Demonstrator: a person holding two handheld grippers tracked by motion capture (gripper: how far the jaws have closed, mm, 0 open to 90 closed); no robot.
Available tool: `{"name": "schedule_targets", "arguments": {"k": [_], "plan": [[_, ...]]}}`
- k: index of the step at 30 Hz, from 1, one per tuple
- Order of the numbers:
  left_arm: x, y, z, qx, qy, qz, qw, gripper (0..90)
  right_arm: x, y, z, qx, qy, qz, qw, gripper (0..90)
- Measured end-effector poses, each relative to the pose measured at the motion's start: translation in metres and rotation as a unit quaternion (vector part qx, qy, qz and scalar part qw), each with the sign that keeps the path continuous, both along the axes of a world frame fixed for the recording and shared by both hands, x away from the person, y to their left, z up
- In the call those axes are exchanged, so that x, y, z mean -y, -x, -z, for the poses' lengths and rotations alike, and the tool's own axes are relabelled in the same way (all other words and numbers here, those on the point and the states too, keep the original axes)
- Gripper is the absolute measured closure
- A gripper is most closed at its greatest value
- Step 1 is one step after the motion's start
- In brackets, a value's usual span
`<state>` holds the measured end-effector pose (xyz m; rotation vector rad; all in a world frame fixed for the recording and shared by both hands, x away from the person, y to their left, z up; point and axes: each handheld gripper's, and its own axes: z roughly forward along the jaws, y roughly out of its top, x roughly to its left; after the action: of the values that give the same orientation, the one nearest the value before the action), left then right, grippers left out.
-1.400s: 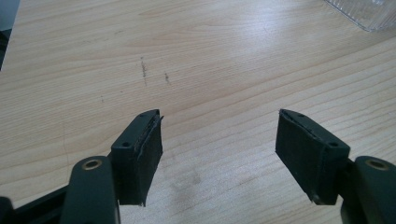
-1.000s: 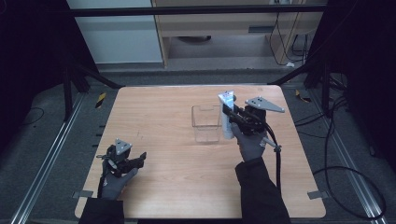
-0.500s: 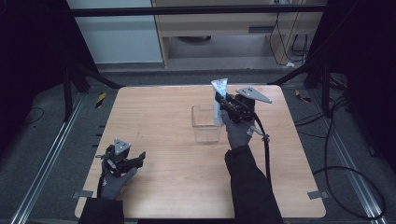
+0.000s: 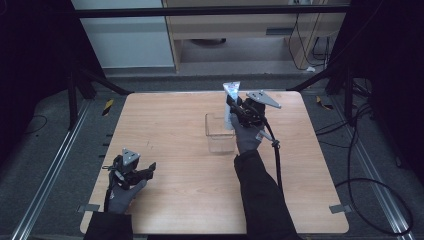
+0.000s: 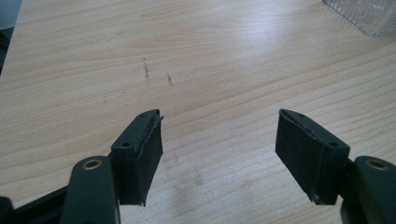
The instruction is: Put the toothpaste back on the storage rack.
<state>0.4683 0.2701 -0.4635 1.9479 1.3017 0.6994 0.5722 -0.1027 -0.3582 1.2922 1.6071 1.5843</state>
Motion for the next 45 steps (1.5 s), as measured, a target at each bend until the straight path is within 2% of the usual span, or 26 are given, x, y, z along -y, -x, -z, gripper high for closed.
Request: {"name": "schedule_targets", "arguments": {"k": [6,10,15,21,32,40,45], "plan": [[-0.001,0.000,0.000,-0.001,0.001,-0.001,1.0000,30.8,-0.006,-0.010,0.011,-0.004,0.003,0.004,1.0000,72.7],[-0.002,0.000,0.000,0.000,0.002,-0.001,1.0000,30.8,-0.009,-0.016,0.019,-0.015,0.006,0.005,0.9999,72.6],[-0.002,0.000,0.000,0.000,0.002,-0.001,1.0000,30.8,-0.012,-0.020,0.030,-0.020,0.004,0.010,0.9997,72.4],[-0.002,0.000,0.000,0.000,0.002,-0.001,1.0000,30.8,-0.012,-0.022,0.044,-0.036,0.007,0.006,0.9993,72.2],[-0.002,0.000,-0.001,0.000,0.001,-0.001,1.0000,30.8,-0.022,-0.022,0.061,-0.056,0.041,-0.001,0.9976,71.2],[-0.001,0.000,0.000,0.000,0.000,0.000,1.0000,30.8,-0.027,-0.020,0.067,-0.085,0.076,-0.018,0.9933,69.4],[0.000,0.000,0.000,0.000,-0.001,0.000,1.0000,30.8,-0.023,-0.017,0.071,-0.100,0.083,-0.025,0.9912,67.7]]}}
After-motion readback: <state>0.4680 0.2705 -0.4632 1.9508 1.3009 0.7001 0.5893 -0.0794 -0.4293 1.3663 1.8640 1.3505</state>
